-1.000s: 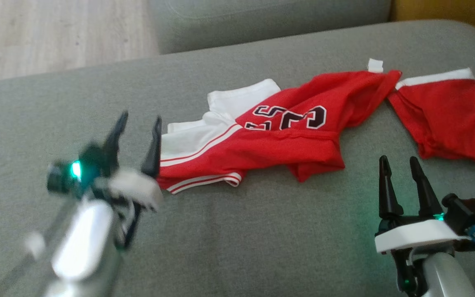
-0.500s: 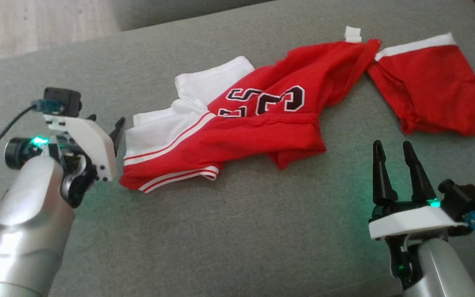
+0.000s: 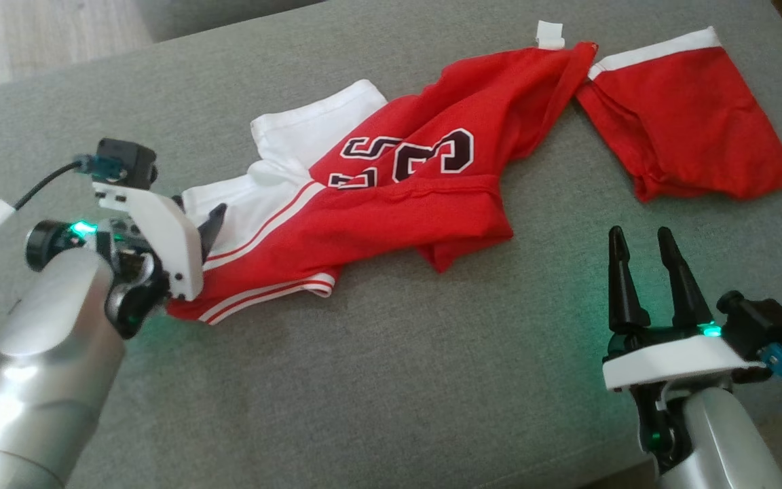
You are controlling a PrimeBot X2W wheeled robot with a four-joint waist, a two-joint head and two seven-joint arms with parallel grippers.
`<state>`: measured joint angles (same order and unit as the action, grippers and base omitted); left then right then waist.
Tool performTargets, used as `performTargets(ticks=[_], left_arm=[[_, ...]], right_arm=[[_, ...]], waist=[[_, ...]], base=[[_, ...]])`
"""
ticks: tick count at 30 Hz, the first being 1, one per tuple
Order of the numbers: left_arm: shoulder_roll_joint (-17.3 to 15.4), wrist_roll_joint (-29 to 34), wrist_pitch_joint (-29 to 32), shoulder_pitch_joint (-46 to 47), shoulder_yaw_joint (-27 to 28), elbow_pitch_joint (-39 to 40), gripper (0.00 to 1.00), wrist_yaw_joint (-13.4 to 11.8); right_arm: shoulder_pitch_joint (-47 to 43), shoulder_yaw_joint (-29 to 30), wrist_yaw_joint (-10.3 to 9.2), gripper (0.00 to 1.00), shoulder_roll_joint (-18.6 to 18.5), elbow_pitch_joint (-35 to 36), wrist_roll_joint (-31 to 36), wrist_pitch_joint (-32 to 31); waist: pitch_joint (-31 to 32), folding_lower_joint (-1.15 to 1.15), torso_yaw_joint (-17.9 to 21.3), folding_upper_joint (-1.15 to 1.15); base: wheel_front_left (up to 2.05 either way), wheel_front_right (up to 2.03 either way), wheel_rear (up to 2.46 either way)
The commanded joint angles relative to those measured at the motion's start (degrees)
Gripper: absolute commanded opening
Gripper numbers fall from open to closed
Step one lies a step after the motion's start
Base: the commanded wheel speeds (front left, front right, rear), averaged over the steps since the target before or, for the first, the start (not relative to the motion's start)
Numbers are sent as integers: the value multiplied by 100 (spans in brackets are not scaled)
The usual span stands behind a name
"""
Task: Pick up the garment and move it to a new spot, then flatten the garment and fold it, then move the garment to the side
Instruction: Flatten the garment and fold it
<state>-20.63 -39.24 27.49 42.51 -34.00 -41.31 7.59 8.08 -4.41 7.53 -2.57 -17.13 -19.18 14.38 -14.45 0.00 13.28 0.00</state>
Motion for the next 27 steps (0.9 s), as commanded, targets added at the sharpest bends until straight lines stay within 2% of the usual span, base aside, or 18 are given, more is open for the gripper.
performTargets(ticks=[1,11,12,13,14,17,19,25,27], left_arm=[[-313,-28,-13,391,157,81,100,-11],[-343,-266,30,583,-183,-381,100,-10],[-336,-304,63,591,-235,-396,87,-10],[-334,-342,79,599,-283,-396,39,-10],[-335,-383,73,607,-321,-386,0,-10],[-373,-412,-177,683,-390,-343,0,-10],[-413,-282,-658,820,-381,-331,0,-13],[-297,205,-2954,1423,-85,-321,0,-269],[-207,269,-3614,1600,7,-309,0,-261]], right_arm=[[188,-119,-4,100,-31,174,-32,62],[196,-125,-4,100,-31,193,-70,62],[198,-126,-4,100,-31,194,-70,62],[201,-127,-4,100,-31,194,-71,62],[204,-128,-4,100,-31,195,-72,62],[212,-120,-4,100,-31,194,-76,62],[217,-112,-4,100,-31,191,-78,62],[213,-89,-4,100,-31,147,-62,62],[202,-88,-4,100,-31,130,-52,62]], waist=[[-21,0,32,0],[-87,0,160,0],[-94,0,166,0],[-98,0,169,0],[-100,0,173,0],[-98,0,178,0],[-90,0,175,0],[22,0,85,0],[85,0,20,0]], base=[[0,0,0],[0,0,0],[0,0,0],[0,0,0],[0,0,0],[0,0,0],[0,0,0],[0,0,0],[0,0,0]])
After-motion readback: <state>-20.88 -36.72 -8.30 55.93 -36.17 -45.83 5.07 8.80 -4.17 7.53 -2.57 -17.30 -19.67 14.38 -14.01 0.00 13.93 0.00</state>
